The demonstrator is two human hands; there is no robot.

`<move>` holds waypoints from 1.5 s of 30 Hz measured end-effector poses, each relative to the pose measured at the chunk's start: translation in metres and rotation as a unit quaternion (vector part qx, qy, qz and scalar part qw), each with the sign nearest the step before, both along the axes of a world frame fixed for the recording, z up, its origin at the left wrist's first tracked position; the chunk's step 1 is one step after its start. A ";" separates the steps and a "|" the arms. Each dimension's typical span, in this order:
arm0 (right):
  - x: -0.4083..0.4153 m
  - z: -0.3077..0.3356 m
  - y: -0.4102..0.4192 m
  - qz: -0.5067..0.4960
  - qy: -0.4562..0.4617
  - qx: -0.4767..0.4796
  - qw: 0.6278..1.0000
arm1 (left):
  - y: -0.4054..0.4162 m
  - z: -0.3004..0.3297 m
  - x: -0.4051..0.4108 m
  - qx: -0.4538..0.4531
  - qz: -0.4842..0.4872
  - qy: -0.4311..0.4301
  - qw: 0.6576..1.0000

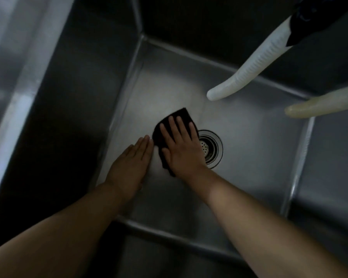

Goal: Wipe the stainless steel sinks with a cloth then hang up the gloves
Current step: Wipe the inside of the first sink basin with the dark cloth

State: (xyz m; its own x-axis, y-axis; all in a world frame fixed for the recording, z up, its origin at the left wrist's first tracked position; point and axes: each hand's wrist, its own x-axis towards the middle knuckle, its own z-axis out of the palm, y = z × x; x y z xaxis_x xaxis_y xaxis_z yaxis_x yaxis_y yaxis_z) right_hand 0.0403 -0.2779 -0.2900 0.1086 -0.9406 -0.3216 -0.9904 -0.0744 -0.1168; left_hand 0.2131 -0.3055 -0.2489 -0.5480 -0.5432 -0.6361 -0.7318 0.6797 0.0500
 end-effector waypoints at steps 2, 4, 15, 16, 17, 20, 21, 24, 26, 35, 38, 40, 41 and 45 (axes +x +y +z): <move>-0.014 -0.003 -0.032 -0.024 0.020 -0.011 0.999 | 0.001 0.002 -0.001 -0.015 -0.005 -0.019 1.000; -0.038 -0.005 -0.061 -0.042 0.036 -0.022 0.998 | 0.001 0.004 -0.003 -0.029 -0.008 -0.045 0.999; -0.090 -0.019 -0.113 -0.155 0.057 -0.056 0.985 | -0.008 -0.003 0.006 0.007 0.021 -0.055 0.998; -0.080 -0.019 -0.110 -0.142 0.053 -0.055 0.987 | -0.007 0.000 0.004 0.013 0.023 -0.060 0.998; -0.069 -0.018 -0.106 -0.120 0.051 -0.055 0.990 | -0.006 0.004 0.001 0.018 0.022 -0.066 0.997; -0.038 -0.012 -0.079 -0.050 0.038 -0.052 0.997 | -0.002 0.022 -0.008 -0.001 0.000 -0.055 0.998; -0.029 -0.010 -0.066 -0.033 0.028 -0.050 0.998 | -0.003 0.030 -0.009 -0.014 -0.009 -0.040 0.999; -0.005 -0.002 -0.023 0.018 0.007 -0.038 0.999 | -0.012 0.063 -0.010 -0.050 -0.010 -0.025 0.998; 0.013 0.004 0.008 0.044 -0.014 -0.030 0.998 | -0.022 0.090 -0.007 -0.084 0.007 -0.005 0.996; 0.004 0.011 -0.002 0.097 -0.001 0.001 0.995 | -0.069 0.177 0.029 -0.264 -0.065 0.168 0.948; -0.015 0.006 -0.048 0.041 0.014 -0.013 0.999 | -0.087 0.181 0.041 -0.271 -0.090 0.190 0.939; -0.025 0.003 -0.079 0.018 0.014 -0.026 0.999 | -0.095 0.177 0.045 -0.255 -0.102 0.194 0.942; -0.029 0.002 -0.095 0.006 0.017 -0.030 0.999 | -0.097 0.174 0.047 -0.243 -0.103 0.194 0.945; -0.033 -0.002 -0.151 -0.050 0.042 -0.041 0.997 | -0.102 0.167 0.052 -0.206 -0.094 0.214 0.950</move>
